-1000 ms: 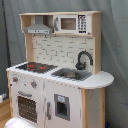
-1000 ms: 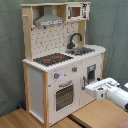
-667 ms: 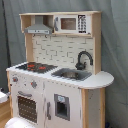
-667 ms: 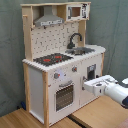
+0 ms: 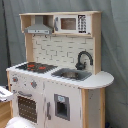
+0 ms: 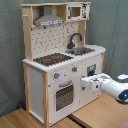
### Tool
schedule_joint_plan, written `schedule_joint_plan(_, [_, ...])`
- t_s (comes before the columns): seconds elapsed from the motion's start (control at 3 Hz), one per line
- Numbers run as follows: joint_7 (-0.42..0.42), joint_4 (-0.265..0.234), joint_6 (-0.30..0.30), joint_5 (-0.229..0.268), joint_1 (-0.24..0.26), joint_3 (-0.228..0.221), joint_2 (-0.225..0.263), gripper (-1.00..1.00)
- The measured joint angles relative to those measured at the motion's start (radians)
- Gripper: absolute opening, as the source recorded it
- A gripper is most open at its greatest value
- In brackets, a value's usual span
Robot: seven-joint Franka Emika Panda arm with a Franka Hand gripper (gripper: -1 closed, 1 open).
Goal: Play with the kitchen
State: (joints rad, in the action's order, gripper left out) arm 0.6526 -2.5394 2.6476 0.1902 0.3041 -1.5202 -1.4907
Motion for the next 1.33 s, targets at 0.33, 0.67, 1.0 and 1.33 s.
schedule_joint_plan(0.33, [-0.048, -0.01, 0.087, 0.0, 0.051, 0.003, -0.001, 1.0])
schedule_joint_plan(0.67, [-0.052, -0.03, 0.189, 0.0, 0.102, 0.002, -0.001, 1.0])
schedule_joint_plan(1.0, [-0.002, -0.068, 0.273, 0.0, 0.13, 0.009, -0.002, 1.0])
schedule_joint_plan(1.33, [0.078, -0.112, 0.328, 0.0, 0.139, 0.035, -0.002, 1.0])
